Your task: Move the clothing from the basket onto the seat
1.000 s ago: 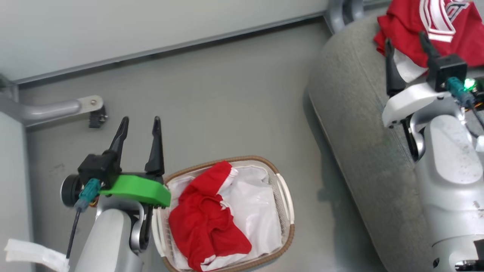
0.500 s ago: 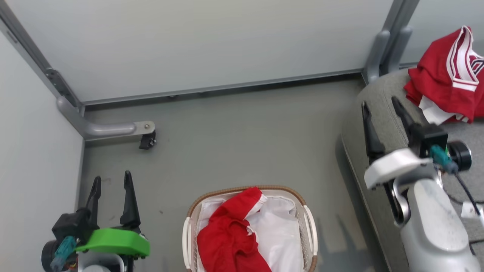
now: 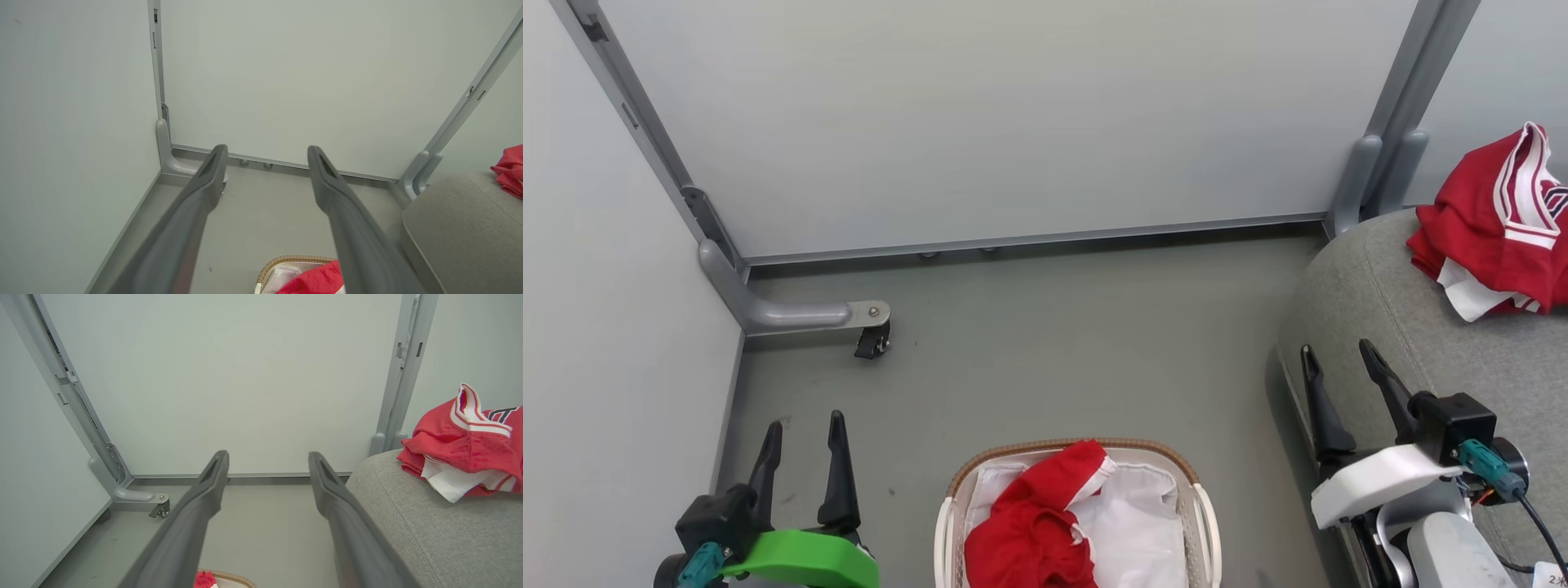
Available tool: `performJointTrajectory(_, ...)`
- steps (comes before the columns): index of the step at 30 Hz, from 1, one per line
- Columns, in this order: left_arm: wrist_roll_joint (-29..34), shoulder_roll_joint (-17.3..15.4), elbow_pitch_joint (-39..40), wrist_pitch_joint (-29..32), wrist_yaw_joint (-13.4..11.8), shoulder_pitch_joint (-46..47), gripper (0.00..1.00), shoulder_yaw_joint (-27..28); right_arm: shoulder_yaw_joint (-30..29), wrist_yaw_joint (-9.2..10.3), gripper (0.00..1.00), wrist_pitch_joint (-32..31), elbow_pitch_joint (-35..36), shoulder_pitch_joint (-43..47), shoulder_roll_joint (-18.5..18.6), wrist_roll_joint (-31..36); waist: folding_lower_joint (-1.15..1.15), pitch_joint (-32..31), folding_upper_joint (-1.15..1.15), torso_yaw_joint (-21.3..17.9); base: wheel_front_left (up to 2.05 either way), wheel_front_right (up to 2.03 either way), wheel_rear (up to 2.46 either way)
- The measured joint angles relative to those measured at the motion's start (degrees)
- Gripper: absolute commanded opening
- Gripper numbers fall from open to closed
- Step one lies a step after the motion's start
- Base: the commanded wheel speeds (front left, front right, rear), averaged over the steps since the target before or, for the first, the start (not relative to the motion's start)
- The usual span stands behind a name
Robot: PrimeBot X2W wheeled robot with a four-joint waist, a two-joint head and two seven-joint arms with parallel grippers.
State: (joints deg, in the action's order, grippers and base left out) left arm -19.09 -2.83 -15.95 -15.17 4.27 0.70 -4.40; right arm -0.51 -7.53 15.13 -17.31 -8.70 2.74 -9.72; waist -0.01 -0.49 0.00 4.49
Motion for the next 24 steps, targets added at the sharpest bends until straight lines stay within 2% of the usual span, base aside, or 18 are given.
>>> performJointTrajectory(24, 0.21, 0.01, -2.05, 0.00, -0.14, 0.73, 1.00, -1.07, 1.31, 0.00, 1.00, 0.00, -0.94, 0.97, 0.02, 0.62, 0.00, 0.15, 0.00, -0.53, 0.00, 0.00, 0.00)
